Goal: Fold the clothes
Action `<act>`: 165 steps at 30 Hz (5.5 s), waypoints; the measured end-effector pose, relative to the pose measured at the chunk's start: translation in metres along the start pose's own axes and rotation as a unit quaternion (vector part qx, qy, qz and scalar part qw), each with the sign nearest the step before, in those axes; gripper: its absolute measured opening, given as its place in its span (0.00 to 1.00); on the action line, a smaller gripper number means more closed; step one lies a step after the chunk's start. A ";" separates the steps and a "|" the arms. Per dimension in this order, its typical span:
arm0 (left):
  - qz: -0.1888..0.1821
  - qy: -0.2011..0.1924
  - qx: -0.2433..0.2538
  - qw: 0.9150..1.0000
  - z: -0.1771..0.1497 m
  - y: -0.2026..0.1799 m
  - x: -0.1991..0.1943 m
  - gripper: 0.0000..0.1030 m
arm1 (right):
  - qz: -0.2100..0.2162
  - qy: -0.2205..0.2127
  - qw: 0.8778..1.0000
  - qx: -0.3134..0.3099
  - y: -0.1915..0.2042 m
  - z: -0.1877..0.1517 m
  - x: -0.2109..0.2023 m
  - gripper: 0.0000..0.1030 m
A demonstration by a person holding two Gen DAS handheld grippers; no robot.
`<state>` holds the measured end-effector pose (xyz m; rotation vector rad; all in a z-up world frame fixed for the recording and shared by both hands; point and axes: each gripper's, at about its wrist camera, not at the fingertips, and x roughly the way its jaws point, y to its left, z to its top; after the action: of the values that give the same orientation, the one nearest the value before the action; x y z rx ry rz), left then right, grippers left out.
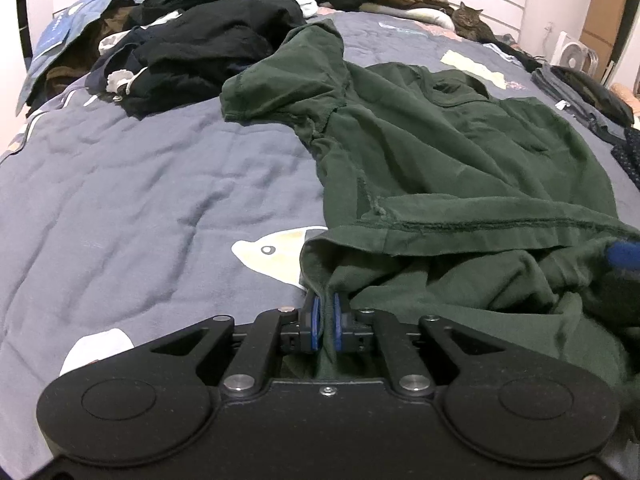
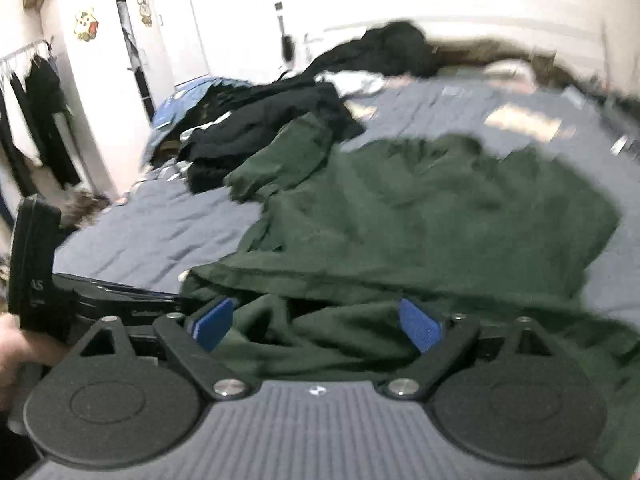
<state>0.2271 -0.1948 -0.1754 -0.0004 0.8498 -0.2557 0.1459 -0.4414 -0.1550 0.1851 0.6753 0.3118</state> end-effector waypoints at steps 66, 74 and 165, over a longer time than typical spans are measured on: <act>-0.087 -0.025 0.195 0.977 -0.040 -0.132 -0.022 0.50 | -0.007 0.005 0.999 -0.047 -0.091 0.038 0.018 0.13; -0.141 -0.074 0.220 0.963 -0.031 -0.165 -0.043 0.50 | 0.005 -0.117 0.990 0.072 -0.121 0.057 -0.026 0.04; -0.120 -0.026 0.064 0.990 -0.010 -0.087 -0.040 0.11 | -0.023 -0.012 0.940 -0.339 -0.033 -0.022 -0.051 0.15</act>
<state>0.1750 -0.2691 -0.1439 0.0105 0.7795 -0.5331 0.1012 -0.4881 -0.1511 -0.4856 0.5146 0.4793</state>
